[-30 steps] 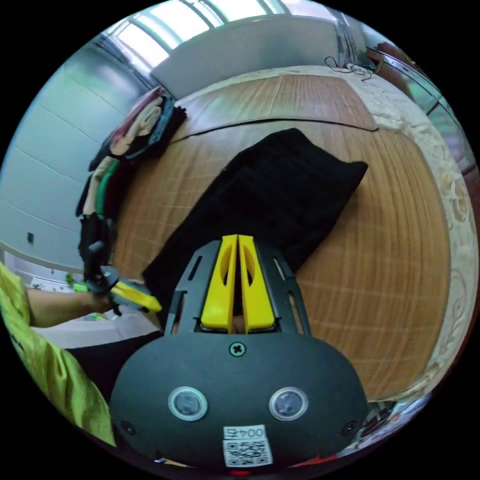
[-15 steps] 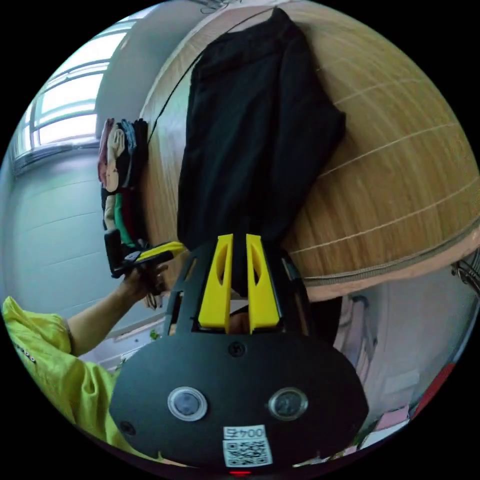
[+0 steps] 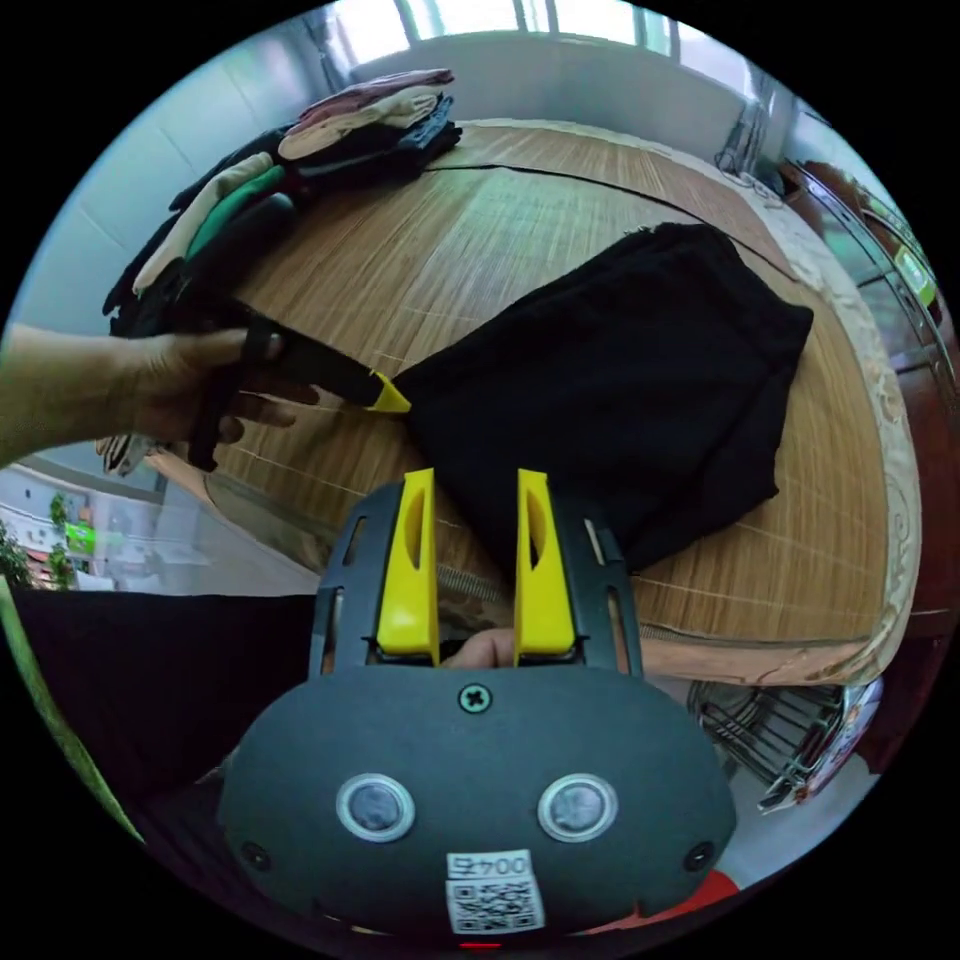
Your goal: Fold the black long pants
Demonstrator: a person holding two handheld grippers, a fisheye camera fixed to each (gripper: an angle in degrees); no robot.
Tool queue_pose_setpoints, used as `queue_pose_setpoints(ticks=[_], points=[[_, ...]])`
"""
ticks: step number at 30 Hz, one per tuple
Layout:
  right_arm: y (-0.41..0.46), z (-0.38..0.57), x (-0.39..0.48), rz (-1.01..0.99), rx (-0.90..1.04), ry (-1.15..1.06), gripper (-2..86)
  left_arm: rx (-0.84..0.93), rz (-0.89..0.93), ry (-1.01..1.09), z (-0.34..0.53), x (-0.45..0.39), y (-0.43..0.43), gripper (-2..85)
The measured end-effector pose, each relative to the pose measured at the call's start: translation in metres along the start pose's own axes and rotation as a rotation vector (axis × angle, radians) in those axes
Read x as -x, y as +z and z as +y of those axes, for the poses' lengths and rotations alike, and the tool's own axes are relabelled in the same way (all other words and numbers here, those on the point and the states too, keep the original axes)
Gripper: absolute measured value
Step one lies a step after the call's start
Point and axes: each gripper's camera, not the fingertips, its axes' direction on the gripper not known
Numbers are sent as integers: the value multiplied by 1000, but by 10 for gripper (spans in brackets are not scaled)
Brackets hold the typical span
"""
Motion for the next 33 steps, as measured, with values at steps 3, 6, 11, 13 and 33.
queue_pose_setpoints(ticks=[3, 6, 11, 13, 33], points=[[5, -6, 48, 69, -6, -52, 123, -23, 47, -32, -9, 8, 1, 85], [12, -8, 95, 141, -14, -110, 139, -46, 80, -81, -11, 19, 0, 63], [30, -16, 177, 256, -46, -200, 160, -77, 166, -191, -7, 29, -10, 27], [42, -24, 205, 338, -40, -239, 153, -109, 251, -240, -1, 30, -18, 20], [74, -109, 288, 455, 136, -372, 19, -272, -150, 209, 8, -25, -111, 1]])
